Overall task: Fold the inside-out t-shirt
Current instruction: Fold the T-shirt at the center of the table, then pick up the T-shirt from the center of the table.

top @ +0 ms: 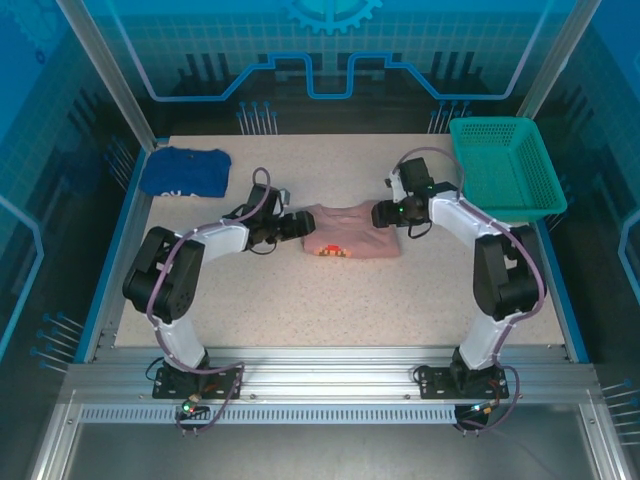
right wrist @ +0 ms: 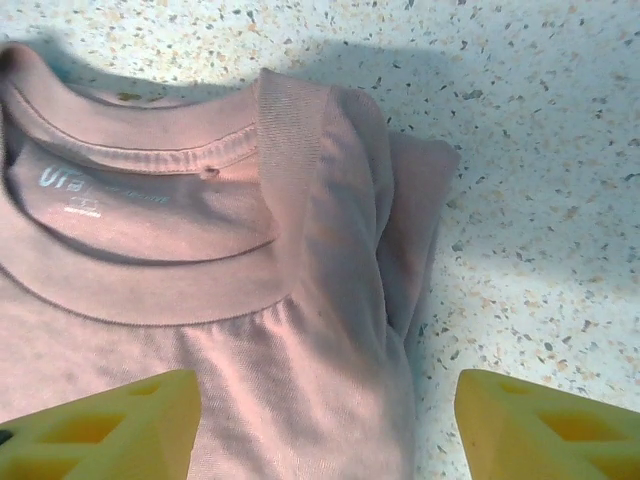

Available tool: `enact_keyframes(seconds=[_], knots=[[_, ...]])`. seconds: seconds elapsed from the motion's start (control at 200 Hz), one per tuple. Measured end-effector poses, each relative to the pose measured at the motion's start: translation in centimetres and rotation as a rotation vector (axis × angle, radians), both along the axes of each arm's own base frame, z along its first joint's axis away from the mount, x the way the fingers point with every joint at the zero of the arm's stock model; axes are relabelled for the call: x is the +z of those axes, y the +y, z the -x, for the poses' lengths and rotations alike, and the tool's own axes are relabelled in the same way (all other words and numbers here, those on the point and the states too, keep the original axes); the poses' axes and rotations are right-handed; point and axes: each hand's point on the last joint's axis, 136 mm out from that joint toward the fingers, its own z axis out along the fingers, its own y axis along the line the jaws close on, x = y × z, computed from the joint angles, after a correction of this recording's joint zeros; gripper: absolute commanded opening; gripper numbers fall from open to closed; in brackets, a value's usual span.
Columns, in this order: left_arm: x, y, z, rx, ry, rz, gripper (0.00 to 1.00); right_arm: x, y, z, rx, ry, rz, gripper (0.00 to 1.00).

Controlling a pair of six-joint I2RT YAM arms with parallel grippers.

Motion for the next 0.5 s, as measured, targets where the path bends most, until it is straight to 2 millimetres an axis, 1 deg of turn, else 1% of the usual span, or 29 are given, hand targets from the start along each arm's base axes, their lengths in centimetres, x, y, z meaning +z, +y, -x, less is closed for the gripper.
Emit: enact_keyframes(seconds=[0.07, 0.16, 0.225, 0.3, 0.37, 0.42, 0.5], knots=[[-0.7, -0.6, 0.2, -0.014, 0.035, 0.028, 0.88, 0.0, 0.0, 0.2, 0.002, -0.004, -0.005, 0.70], [-2.0, -1.2, 0.0, -0.033, 0.077, 0.042, 0.87, -0.9, 0.0, 0.9, 0.007, 0.019, -0.006, 0.70], [-1.6, -1.7, -0.5, -0.038, 0.081, 0.062, 0.85, -1.6, -0.1, 1.5, 0.008, 0.038, -0.004, 0.70], [-1.9, -2.9, -1.0, -0.058, 0.079, 0.083, 0.79, -2.1, -0.2, 2.0, 0.009, 0.054, -0.003, 0.70], [-1.7, -3.4, -1.2, -0.064, 0.081, 0.104, 0.73, -2.4, -0.2, 2.2, 0.009, 0.059, -0.003, 0.70], [-2.0, -4.2, -1.3, -0.078, 0.079, 0.106, 0.68, -2.5, -0.2, 2.3, 0.010, 0.062, -0.002, 0.70], [-1.8, -5.2, -1.7, -0.090, 0.076, 0.138, 0.59, -2.7, -0.2, 2.3, 0.010, 0.064, -0.004, 0.70]])
